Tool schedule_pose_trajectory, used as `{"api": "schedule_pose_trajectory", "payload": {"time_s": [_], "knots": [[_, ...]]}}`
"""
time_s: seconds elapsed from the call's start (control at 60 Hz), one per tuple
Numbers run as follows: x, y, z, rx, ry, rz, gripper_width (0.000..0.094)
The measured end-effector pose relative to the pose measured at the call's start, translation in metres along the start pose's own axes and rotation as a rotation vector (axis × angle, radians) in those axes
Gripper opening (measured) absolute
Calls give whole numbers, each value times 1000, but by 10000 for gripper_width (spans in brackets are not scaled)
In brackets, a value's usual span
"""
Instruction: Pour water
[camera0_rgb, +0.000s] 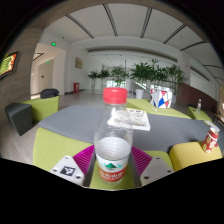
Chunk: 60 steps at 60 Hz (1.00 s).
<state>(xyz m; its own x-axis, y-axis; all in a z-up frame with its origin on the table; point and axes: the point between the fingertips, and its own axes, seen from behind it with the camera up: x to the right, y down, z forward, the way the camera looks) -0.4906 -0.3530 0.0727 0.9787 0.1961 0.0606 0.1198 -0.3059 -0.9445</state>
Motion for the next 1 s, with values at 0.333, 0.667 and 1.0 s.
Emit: {"api": "schedule_pose_trajectory", "payload": {"time_s": [0.333,0.667,1.0], "knots": [[2,-8,-5,41,-44,23,355],[37,-144,-73,218,-276,338,354],[171,-224,-128,284,-651,1134,350]]}}
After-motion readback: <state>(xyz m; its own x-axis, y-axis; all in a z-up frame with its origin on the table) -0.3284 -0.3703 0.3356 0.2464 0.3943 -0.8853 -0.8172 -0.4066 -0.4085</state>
